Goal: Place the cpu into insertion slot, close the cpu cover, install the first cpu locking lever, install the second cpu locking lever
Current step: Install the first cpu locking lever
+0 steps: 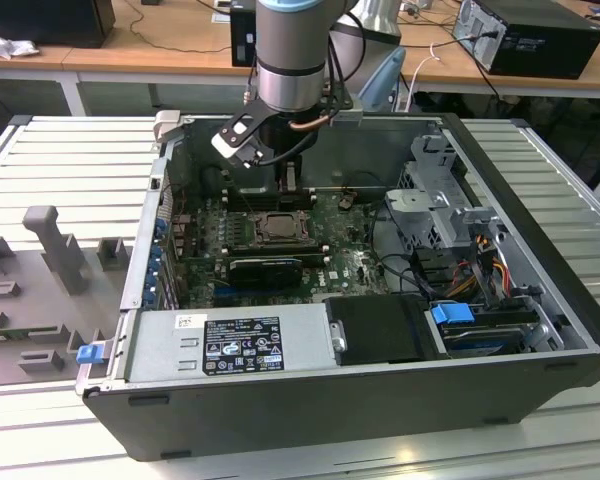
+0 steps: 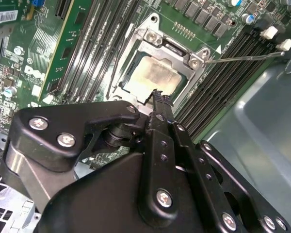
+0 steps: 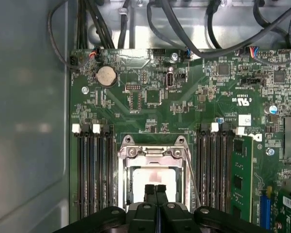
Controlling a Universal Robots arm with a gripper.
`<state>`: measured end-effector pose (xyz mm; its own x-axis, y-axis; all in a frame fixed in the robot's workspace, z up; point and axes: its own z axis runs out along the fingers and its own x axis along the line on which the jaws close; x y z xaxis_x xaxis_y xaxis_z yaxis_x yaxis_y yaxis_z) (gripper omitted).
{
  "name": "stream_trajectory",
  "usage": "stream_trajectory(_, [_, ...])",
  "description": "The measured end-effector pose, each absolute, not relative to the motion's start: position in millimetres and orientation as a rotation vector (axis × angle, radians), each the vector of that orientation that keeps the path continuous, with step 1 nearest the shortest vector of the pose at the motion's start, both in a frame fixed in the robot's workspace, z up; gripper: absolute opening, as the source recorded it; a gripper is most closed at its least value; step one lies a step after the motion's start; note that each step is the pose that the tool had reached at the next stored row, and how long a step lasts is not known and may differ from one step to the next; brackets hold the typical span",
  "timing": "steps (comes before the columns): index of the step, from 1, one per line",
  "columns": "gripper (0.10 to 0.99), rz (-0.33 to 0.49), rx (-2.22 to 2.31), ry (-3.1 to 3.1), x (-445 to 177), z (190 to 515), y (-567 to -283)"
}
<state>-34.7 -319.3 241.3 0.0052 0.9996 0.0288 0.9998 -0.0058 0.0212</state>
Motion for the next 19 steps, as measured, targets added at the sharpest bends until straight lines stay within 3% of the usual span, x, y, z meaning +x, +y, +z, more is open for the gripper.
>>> stream_trajectory(19, [0.106,-0.055,-2.223,-2.211,-35.8,277.4,-319.3])
